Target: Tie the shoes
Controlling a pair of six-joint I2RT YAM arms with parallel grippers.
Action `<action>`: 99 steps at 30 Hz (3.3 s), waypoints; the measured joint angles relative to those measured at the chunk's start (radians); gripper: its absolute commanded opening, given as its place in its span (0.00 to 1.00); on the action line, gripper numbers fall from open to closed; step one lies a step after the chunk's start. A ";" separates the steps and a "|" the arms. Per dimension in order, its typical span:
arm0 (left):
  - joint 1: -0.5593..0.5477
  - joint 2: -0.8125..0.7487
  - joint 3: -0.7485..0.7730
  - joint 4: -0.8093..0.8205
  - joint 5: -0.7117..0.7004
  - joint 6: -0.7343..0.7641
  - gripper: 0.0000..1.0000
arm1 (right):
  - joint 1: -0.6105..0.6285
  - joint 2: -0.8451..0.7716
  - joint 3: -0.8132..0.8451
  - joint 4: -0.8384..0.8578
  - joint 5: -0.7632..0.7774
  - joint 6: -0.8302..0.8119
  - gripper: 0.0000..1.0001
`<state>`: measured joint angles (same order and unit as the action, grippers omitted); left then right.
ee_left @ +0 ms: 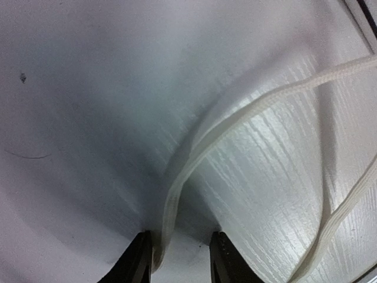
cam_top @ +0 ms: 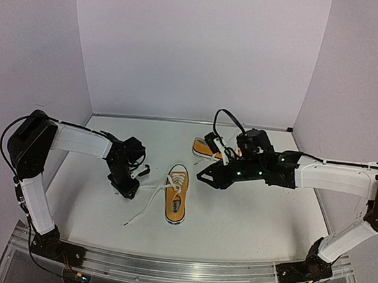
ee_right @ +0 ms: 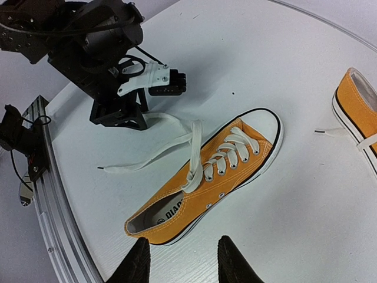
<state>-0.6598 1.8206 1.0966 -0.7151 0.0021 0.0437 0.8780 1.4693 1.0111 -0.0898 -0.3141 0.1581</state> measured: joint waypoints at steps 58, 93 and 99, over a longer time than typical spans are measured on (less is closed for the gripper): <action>-0.213 0.143 0.299 0.423 0.598 -0.256 0.24 | -0.093 -0.009 -0.267 0.361 -0.173 0.293 0.56; -0.010 -0.039 0.169 0.253 0.468 -0.118 0.53 | -0.125 0.367 0.011 0.318 -0.251 0.119 0.60; -0.010 -0.018 0.169 0.253 0.478 -0.112 0.52 | -0.147 0.410 0.014 0.299 -0.274 0.058 0.52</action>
<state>-0.6693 1.8030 1.2659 -0.4625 0.4804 -0.0682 0.7309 1.8792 1.0256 0.2094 -0.5882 0.2160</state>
